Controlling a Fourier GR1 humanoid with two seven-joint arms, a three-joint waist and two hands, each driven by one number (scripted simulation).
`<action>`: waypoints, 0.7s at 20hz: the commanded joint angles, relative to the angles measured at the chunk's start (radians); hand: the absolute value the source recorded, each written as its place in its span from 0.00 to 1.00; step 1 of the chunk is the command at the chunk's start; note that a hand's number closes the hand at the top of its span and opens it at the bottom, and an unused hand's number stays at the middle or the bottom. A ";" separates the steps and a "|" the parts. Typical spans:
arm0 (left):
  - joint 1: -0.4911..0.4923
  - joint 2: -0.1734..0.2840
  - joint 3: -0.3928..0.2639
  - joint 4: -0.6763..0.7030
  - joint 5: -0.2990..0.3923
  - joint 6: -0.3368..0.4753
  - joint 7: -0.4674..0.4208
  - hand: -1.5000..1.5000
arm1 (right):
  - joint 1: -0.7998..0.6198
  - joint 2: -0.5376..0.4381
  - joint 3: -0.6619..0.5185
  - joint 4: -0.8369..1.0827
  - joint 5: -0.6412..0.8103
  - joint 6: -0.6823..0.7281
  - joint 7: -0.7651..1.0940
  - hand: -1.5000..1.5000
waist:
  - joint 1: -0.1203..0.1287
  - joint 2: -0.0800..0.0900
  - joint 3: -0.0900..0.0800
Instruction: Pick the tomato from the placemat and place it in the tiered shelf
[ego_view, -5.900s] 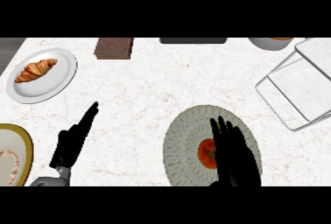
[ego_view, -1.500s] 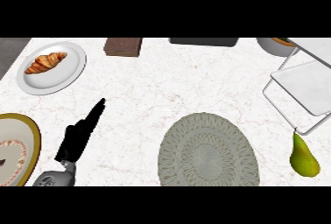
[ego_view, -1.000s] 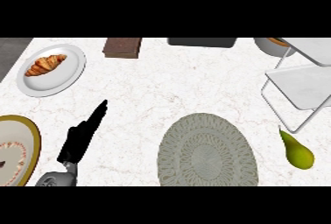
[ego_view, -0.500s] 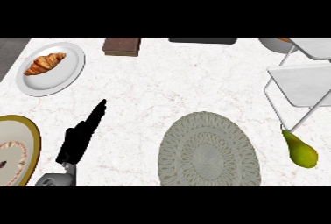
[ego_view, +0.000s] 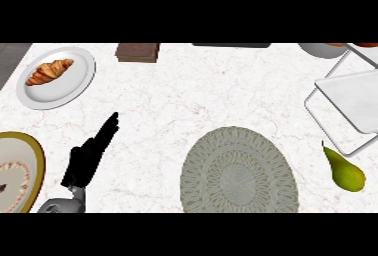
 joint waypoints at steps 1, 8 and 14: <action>0.000 0.015 0.010 0.015 0.008 -0.016 0.026 0.50 | 0.090 -0.085 -0.030 0.021 -0.021 0.056 -0.017 0.00 | -0.013 0.006 0.002; 0.013 0.030 0.024 0.027 0.017 -0.030 0.000 0.50 | 0.178 -0.133 -0.042 0.008 -0.031 0.175 -0.099 0.00 | -0.010 0.010 0.004; 0.015 0.002 0.007 0.011 0.008 -0.007 0.008 0.50 | 0.247 -0.162 -0.047 0.002 -0.033 0.283 -0.166 0.00 | -0.013 0.008 0.007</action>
